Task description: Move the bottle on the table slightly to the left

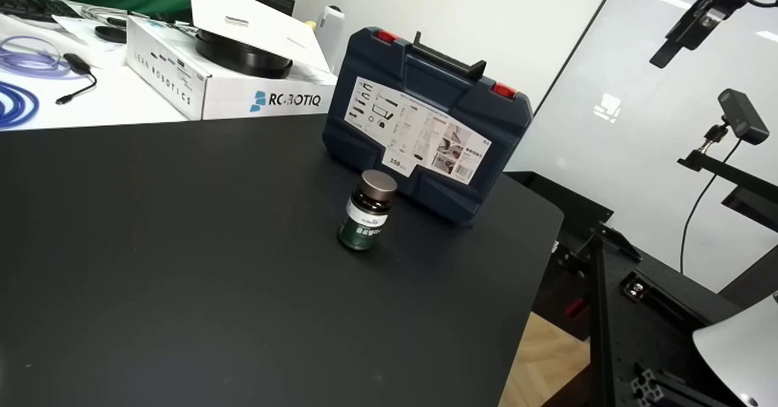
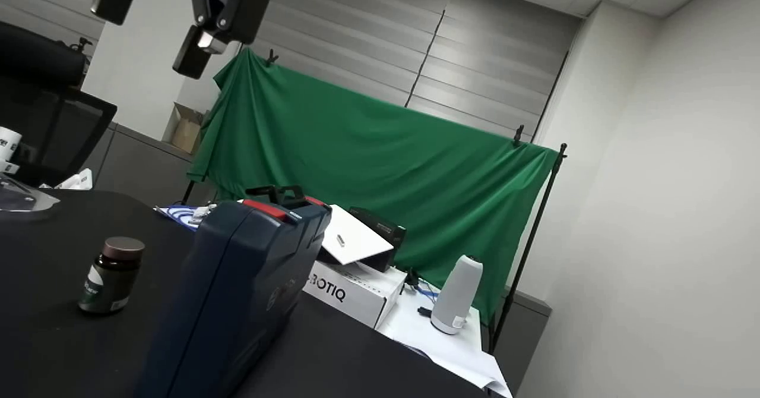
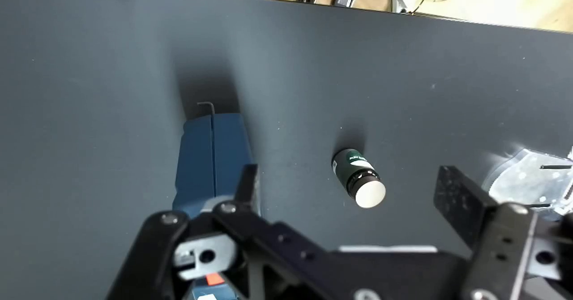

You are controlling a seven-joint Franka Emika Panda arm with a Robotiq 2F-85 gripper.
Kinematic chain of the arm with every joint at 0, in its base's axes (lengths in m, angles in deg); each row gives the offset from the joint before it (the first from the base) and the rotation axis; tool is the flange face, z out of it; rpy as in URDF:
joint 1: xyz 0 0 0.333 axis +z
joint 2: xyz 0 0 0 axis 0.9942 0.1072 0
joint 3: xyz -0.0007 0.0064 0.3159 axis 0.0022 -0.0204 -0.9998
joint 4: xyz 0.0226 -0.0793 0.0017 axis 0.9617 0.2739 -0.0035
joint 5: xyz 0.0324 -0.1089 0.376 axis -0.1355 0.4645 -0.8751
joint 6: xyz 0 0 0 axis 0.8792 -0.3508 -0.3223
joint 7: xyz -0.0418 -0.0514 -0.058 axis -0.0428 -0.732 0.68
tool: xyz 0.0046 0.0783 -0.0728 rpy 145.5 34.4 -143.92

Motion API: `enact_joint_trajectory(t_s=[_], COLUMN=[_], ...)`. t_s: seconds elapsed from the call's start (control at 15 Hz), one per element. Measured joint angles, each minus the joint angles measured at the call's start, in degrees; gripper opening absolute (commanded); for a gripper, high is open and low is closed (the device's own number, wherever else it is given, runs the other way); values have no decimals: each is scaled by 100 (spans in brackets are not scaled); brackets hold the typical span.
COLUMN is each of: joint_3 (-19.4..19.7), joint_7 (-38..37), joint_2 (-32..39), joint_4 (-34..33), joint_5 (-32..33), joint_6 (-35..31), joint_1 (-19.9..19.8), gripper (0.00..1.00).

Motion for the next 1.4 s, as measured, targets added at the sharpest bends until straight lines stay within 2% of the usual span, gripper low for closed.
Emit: enact_joint_trajectory(t_s=[0.27,0.47,0.67,0.93,1.13,1.4], joint_3=[-24,-210,-531,-1161,-1571,-1881], joint_7=[6,66,67,62,62,183], joint_2=[50,461,1236,2477,3395,4489], joint_4=[-2,-46,-217,-634,-1133,-1915], joint_5=[-3,-2,-10,6,66,115], joint_6=[-146,-897,-1581,-2257,-2514,-2596], joint_1=[9,199,588,983,1105,1142], gripper=[100,100,100,100,100,100])
